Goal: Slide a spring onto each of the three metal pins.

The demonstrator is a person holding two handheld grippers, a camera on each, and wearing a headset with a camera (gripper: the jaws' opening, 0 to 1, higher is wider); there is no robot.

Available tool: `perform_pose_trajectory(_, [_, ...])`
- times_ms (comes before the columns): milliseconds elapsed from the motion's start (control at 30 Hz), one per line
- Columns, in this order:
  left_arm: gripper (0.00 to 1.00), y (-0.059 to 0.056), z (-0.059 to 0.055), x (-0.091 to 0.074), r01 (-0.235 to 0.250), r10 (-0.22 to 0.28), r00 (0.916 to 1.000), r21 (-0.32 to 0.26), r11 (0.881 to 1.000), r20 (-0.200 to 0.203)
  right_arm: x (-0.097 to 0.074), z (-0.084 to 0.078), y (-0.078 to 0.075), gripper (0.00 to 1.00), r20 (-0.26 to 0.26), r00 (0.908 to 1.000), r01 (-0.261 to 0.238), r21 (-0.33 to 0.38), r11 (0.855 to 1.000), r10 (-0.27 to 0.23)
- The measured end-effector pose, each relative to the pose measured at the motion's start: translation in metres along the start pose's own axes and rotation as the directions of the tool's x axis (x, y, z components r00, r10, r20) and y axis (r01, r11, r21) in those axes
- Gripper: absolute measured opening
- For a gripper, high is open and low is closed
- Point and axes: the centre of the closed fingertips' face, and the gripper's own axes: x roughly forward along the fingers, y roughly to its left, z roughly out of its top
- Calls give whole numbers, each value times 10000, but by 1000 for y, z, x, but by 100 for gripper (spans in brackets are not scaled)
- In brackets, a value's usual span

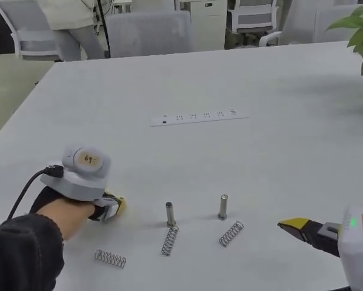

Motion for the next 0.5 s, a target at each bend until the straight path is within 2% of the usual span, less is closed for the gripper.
perform_pose_trajectory(500, [0,-4,5,-28,177,-155,9986,-435,9989,504,-1,2,2,76,-25,10000,58,-290,9996,-59])
